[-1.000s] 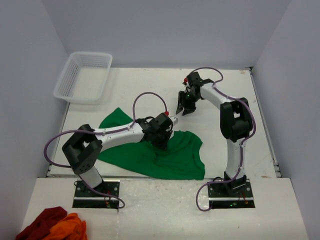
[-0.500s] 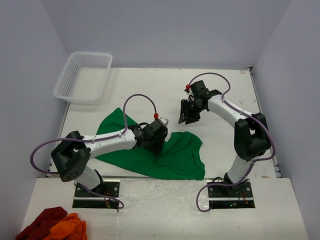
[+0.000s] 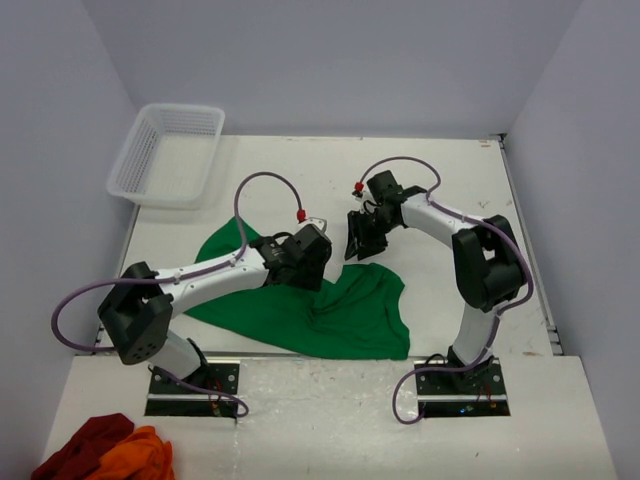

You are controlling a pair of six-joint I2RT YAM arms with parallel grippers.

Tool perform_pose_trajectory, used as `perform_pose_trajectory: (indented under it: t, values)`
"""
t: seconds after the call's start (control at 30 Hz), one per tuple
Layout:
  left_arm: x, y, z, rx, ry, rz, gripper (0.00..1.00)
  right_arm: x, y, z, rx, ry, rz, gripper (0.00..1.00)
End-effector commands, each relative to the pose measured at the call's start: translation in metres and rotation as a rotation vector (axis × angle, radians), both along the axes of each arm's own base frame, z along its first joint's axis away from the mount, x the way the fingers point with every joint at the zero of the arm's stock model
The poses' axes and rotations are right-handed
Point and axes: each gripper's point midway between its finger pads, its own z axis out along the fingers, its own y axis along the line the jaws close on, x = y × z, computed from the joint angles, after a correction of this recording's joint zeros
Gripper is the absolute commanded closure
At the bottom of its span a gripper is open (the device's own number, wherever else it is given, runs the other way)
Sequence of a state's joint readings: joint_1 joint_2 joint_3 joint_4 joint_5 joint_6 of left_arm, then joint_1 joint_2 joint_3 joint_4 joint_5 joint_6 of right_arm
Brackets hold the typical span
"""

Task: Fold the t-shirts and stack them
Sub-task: Grap the side of the flattened tshirt furthest away from the robot with both arms

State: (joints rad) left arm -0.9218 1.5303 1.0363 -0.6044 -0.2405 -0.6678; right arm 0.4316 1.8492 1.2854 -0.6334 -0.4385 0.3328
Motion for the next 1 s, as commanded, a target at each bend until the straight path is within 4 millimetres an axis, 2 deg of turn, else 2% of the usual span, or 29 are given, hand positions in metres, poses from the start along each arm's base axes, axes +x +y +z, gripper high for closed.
perform_pose_trajectory:
  t: [0.0, 0.3, 0.77, 0.9, 0.97]
  values:
    - [0.014, 0.001, 0.027, -0.063, -0.042, 0.01, 0.4, 0.003, 0.015, 0.003, 0.044, -0.02, 0.044, 0.55]
    - [0.021, 0.007, 0.034, -0.085, -0.04, 0.002, 0.4, -0.005, 0.019, -0.006, 0.053, 0.006, 0.055, 0.56]
    - [0.027, 0.014, 0.048, -0.121, -0.053, 0.0, 0.39, -0.021, 0.018, -0.035, 0.02, 0.071, 0.051, 0.57]
    - [0.027, 0.014, 0.047, -0.125, -0.049, -0.004, 0.39, -0.022, 0.021, -0.035, 0.022, 0.07, 0.055, 0.62]
    - [0.027, 0.014, 0.045, -0.123, -0.048, -0.005, 0.39, -0.023, 0.022, -0.035, 0.021, 0.074, 0.058, 0.71]
